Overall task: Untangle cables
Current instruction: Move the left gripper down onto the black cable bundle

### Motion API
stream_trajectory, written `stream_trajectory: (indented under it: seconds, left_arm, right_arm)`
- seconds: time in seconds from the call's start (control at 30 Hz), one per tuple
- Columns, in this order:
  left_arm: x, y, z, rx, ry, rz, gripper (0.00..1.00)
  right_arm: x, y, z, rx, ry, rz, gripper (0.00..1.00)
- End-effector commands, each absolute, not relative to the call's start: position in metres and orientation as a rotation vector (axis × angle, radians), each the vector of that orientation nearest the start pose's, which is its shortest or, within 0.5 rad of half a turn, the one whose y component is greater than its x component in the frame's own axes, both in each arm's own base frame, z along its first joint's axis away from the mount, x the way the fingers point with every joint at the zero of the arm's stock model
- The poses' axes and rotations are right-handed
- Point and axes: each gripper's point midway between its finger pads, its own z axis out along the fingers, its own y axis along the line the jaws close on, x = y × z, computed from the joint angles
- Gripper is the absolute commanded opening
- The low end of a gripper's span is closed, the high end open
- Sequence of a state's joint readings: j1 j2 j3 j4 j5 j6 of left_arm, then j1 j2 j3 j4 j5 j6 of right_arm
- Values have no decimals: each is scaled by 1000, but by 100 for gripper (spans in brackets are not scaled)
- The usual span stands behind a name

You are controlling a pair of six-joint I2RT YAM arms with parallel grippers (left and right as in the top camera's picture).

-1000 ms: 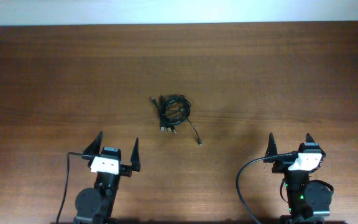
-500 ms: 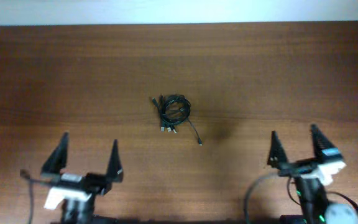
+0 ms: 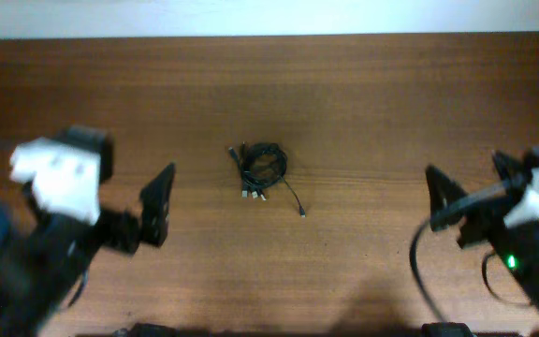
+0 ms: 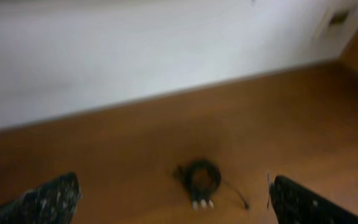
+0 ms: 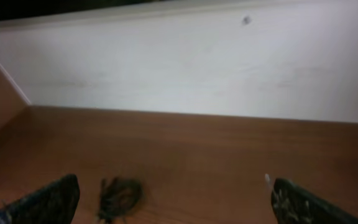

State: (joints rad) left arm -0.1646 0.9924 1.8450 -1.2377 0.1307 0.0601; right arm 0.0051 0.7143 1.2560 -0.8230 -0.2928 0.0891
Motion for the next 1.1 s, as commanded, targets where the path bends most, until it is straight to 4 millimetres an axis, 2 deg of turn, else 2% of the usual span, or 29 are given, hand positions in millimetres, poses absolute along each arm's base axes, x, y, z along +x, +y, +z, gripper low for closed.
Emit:
stream_trajectory:
  seconds: [0.0,0.13,0.2,0.23,0.27,0.3,0.33,0.37,0.4,0.43,0.5,0.57,0.63,0.67,0.7,0.73,0.77,0.8,0.87,0.93,0.97,1.07]
  left_arm:
    - [256,-91,413,397,2236,-376,99]
    - [297,-102,334,395,2573,-433,99]
    - [314,-108,300,379,2701,-468,98]
    - [317,-111,289,370,2748,-498,65]
    - [321,-116,271,364,2822,-542,0]
    - [323,-117,255,324,2897,-557,0]
    - [324,-118,236,277,2986,-565,0]
    - [326,-118,217,258,3059,-570,0]
    - [329,-119,203,243,3107,-571,0]
    - [330,-119,188,228,3149,-572,0]
    - [337,-120,156,145,3239,-571,0]
    - [348,-124,132,70,3269,-565,0]
    - [355,-129,119,53,3275,-561,4]
    - [360,-135,109,21,3279,-555,17]
    - [362,-138,105,-2,3282,-551,15]
    - [363,-142,100,-45,3292,-538,15]
    - [364,-146,95,-84,3299,-534,22]
    - [365,-151,87,-123,3302,-527,31]
    - [368,-159,76,-137,3287,-527,42]
    - [368,-165,66,-121,3279,-515,32]
    - [366,-160,54,-225,3291,-434,33]
    - [364,-157,37,-280,3286,-398,44]
  right_arm:
    - [254,78,368,-195,2110,544,99]
    - [271,86,298,-105,2465,690,98]
    - [282,86,273,-70,2568,716,98]
    - [285,86,267,-62,2591,721,98]
    - [289,86,256,-49,2637,729,98]
    - [292,86,247,-37,2670,738,100]
    - [296,86,240,-28,2694,743,86]
    - [299,86,232,-17,2721,749,61]
    - [299,86,226,-5,2751,755,41]
    - [298,86,220,6,2779,761,29]
    - [296,86,207,34,2846,774,12]
    - [295,86,197,52,2890,783,5]
    - [297,84,187,67,2925,772,7]
    - [298,84,181,75,2944,775,19]
    - [299,84,180,78,2950,776,23]
    - [299,84,177,83,2959,779,33]
    - [298,84,174,87,2971,782,38]
    - [298,84,173,91,2980,784,40]
    - [298,84,171,93,2985,783,45]
    - [298,81,170,95,2991,757,52]
    - [298,79,168,97,2999,732,53]
    - [298,78,168,97,2999,729,54]
